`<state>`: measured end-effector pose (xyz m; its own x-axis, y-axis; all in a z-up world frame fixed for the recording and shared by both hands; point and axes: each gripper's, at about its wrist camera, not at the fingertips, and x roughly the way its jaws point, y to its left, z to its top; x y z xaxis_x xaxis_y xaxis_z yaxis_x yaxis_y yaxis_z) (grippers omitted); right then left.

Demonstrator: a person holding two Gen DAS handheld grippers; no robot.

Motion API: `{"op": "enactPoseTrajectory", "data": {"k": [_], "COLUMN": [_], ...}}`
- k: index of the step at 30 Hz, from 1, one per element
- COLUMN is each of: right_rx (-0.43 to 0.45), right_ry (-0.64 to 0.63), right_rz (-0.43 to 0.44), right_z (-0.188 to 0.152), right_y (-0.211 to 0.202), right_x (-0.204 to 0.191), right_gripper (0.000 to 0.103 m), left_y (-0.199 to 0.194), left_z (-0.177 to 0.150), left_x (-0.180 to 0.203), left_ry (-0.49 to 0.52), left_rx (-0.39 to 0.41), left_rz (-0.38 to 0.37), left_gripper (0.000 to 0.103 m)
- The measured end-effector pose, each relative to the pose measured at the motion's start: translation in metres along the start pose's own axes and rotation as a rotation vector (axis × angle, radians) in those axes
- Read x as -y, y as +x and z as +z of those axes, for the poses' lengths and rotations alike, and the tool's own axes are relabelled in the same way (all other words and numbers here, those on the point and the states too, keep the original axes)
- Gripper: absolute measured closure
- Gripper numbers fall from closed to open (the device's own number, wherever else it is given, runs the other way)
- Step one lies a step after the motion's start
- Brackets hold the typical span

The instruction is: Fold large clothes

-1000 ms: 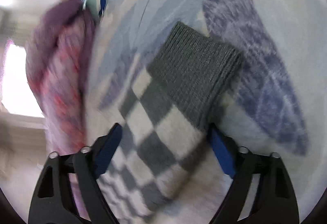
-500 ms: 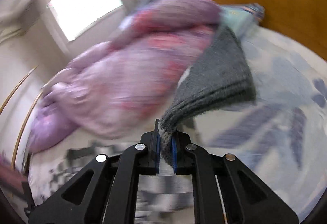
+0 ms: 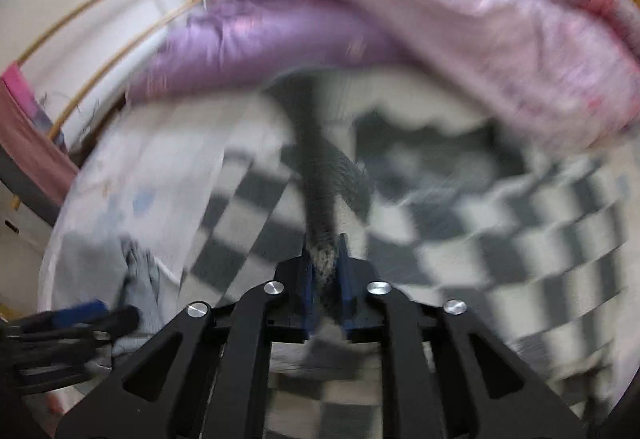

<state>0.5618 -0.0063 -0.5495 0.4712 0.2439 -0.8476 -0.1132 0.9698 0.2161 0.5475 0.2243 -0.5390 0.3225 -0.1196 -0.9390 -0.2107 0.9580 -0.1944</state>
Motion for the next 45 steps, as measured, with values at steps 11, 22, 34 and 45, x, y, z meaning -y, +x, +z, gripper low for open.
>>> {"op": "enactPoseTrajectory", "data": {"k": [11, 22, 34, 45], "right_rx": [0.049, -0.005, -0.058, -0.081], "right_ry": [0.038, 0.239, 0.360, 0.328], "right_rz": [0.168, -0.015, 0.073, -0.186], "right_z": [-0.009, -0.005, 0.013, 0.067], "right_y": [-0.062, -0.072, -0.065, -0.012], "right_x": [0.025, 0.198, 0.282, 0.320], "right_gripper": [0.047, 0.080, 0.078, 0.044], "left_y": [0.006, 0.061, 0.089, 0.155], "left_z": [0.006, 0.026, 0.106, 0.163], "left_x": [0.011, 0.113, 0.087, 0.052], "left_ry": [-0.079, 0.133, 0.047, -0.073], "left_rx": [0.020, -0.042, -0.019, -0.104], "left_rz": [-0.074, -0.021, 0.125, 0.149], "left_gripper": [0.030, 0.030, 0.029, 0.023]}}
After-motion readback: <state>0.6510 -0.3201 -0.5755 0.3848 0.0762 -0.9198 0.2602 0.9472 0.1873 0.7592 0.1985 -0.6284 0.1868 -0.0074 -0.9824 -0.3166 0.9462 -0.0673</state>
